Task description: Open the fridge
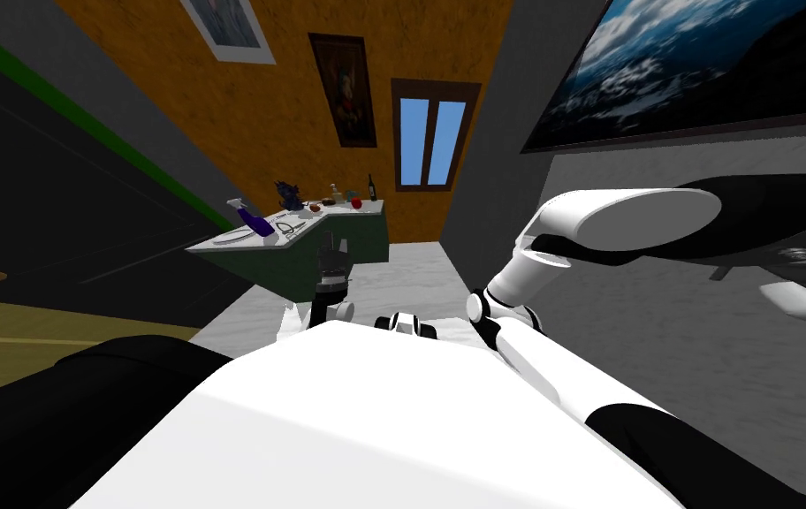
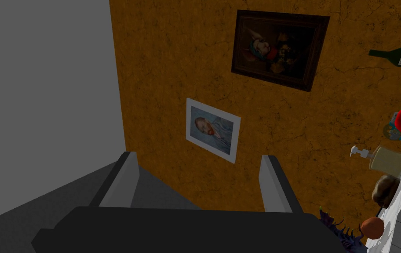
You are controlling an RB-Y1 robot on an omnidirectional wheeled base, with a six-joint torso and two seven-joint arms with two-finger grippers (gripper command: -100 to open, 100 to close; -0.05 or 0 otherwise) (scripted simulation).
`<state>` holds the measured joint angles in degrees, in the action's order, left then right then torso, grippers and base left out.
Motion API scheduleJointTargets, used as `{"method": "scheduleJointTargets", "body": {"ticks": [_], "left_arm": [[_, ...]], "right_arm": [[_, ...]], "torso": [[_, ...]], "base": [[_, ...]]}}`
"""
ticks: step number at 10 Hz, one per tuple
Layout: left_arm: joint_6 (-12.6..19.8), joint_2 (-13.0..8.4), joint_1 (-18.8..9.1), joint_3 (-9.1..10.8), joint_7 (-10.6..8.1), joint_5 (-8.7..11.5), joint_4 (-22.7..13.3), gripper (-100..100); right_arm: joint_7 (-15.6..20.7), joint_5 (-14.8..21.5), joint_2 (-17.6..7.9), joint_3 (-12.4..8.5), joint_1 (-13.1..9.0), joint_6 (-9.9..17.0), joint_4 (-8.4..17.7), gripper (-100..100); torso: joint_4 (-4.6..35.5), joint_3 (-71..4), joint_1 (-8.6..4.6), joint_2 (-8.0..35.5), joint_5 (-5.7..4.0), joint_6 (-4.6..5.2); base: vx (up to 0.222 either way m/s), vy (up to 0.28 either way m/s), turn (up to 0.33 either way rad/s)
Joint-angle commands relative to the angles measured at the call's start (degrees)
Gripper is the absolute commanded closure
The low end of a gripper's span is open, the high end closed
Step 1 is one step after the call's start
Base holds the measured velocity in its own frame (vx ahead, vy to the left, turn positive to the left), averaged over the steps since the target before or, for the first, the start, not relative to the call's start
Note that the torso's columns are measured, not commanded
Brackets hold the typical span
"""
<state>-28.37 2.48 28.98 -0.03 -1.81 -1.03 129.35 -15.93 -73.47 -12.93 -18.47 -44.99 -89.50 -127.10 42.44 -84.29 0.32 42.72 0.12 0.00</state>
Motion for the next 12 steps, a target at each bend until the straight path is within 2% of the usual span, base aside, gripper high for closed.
{"method": "scheduleJointTargets", "body": {"ticks": [1,5,6,7,12], "left_arm": [[0.0,0.0,0.0,0.0,0.0,0.0,0.0,0],[0.0,0.0,0.0,0.01,0.0,0.0,0.0,0],[0.0,0.0,0.0,0.01,0.0,0.0,0.0,0],[0.0,0.0,0.0,0.01,0.0,0.0,0.0,0],[0.0,0.0,0.0,0.01,0.0,0.0,0.0,0]], "right_arm": [[2.4,0.0,-0.9,-0.3,-3.1,0.6,0.7,-100],[5.5,0.0,-2.2,-0.8,-7.6,1.4,2.2,-100],[4.9,0.0,-1.9,-0.7,-6.7,1.3,1.8,-100],[5.1,0.0,-2.0,-0.7,-6.8,1.3,1.8,0],[5.1,0.0,-2.0,-0.7,-6.8,1.3,1.8,0]], "torso": [[-0.1,-0.1,-0.24,-0.2,-0.09,0.0],[-0.2,-0.3,-0.35,-0.5,-0.14,0.0],[-0.2,-0.3,-0.3,-0.5,-0.12,0.0],[-0.1,-0.3,-0.28,-0.4,-0.12,0.0],[-0.2,-0.3,-0.32,-0.4,-0.12,0.0]], "base": [[-0.02,0.007,0.002],[0.002,-0.011,-0.003],[0.004,-0.006,0.0],[0.0,0.0,0.0],[0.0,0.0,0.0]]}}
